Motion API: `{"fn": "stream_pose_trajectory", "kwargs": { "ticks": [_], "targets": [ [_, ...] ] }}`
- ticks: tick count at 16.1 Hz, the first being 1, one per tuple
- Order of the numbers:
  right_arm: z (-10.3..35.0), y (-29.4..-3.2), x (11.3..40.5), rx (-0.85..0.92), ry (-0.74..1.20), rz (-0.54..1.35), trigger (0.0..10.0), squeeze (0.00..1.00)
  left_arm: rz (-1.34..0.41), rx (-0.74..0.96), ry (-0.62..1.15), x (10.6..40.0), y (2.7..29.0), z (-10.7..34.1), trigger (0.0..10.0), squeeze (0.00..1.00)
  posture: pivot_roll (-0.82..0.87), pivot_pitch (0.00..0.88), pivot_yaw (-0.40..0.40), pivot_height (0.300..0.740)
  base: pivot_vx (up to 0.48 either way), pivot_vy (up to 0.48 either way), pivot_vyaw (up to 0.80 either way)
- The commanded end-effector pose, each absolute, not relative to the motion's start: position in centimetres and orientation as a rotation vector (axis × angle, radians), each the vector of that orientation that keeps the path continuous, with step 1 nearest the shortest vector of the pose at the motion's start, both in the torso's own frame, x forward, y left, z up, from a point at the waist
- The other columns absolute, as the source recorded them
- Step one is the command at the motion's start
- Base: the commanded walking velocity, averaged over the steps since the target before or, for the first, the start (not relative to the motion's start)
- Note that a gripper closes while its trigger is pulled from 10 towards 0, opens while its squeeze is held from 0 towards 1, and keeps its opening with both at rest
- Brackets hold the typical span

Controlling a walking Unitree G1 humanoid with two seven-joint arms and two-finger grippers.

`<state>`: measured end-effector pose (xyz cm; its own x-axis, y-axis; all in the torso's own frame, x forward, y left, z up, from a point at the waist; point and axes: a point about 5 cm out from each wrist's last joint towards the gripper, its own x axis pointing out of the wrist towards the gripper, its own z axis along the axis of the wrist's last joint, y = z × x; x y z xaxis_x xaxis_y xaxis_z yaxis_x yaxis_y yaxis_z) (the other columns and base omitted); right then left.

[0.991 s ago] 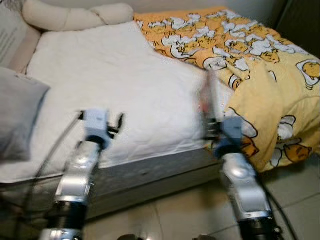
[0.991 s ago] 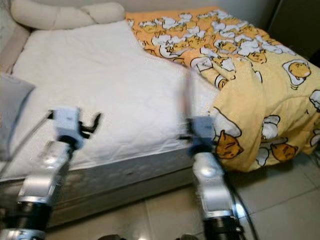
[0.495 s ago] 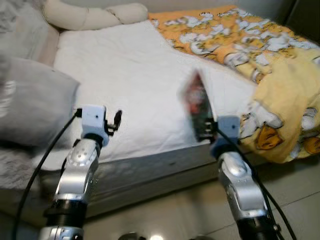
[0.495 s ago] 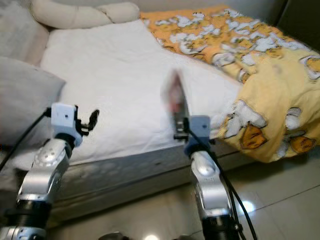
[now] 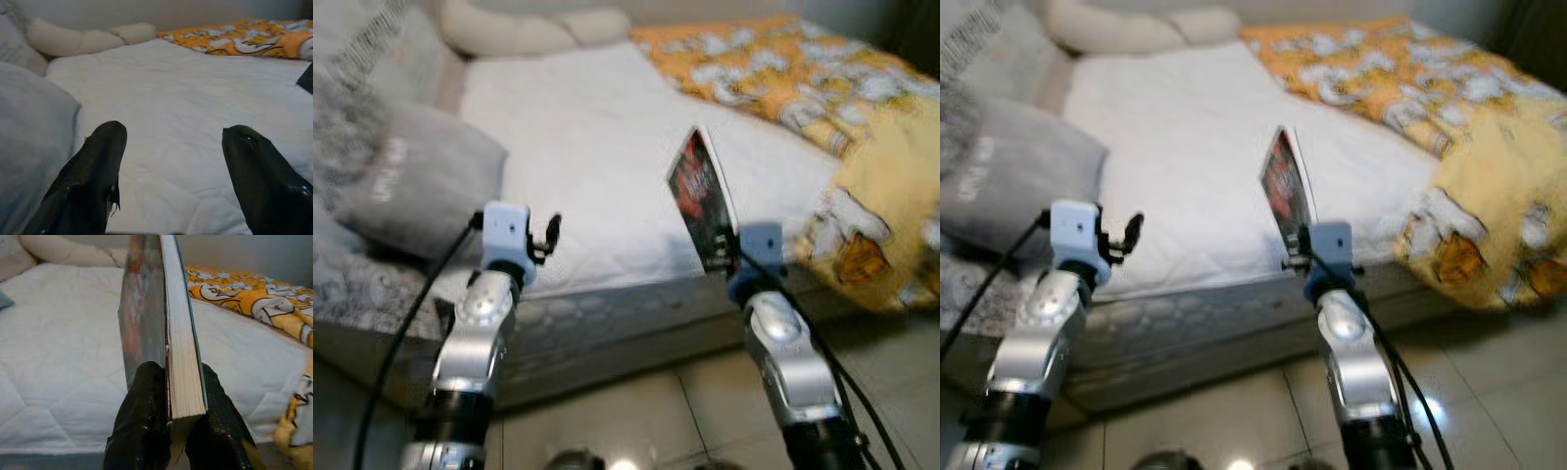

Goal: Clean up the room

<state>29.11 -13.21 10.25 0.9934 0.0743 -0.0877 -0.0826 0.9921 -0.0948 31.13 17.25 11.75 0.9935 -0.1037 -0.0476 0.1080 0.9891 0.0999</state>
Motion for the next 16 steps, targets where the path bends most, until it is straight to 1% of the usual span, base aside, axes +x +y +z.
{"fn": "stream_pose_trajectory", "kwargs": {
  "ticks": [1,3,4,9,13,16],
  "targets": [
    [11.62,-12.82,29.39,-0.105,0.017,0.097,10.0,0.00,-0.108,0.108,0.033,31.31,17.35,12.03,10.0,0.00,-0.06,0.000,0.037,0.740,0.000,0.000,0.80],
    [11.60,-12.90,29.43,-0.095,0.018,0.092,10.0,0.00,-0.108,0.108,0.034,31.32,17.38,12.03,10.0,0.00,-0.06,0.000,0.038,0.740,0.000,0.000,0.80],
    [11.58,-13.05,29.48,-0.083,0.021,0.079,10.0,0.00,-0.111,0.114,0.034,31.34,17.41,12.03,10.0,0.00,-0.06,0.000,0.037,0.740,0.000,0.000,0.00],
    [11.64,-13.52,29.61,-0.073,0.023,0.054,10.0,0.00,-0.128,0.131,0.030,31.48,16.99,12.18,10.0,0.00,-0.06,0.000,0.037,0.740,0.260,0.000,0.00],
    [11.65,-13.09,29.61,-0.093,0.021,0.081,10.0,0.00,-0.125,0.132,0.025,31.50,17.23,12.28,10.0,0.00,-0.06,0.000,0.038,0.740,0.308,0.000,0.00],
    [11.59,-12.84,29.52,-0.105,0.022,0.094,10.0,0.00,-0.123,0.131,0.022,31.51,17.35,12.39,10.0,0.00,-0.06,0.000,0.038,0.740,0.347,0.000,0.80]
  ]
}}
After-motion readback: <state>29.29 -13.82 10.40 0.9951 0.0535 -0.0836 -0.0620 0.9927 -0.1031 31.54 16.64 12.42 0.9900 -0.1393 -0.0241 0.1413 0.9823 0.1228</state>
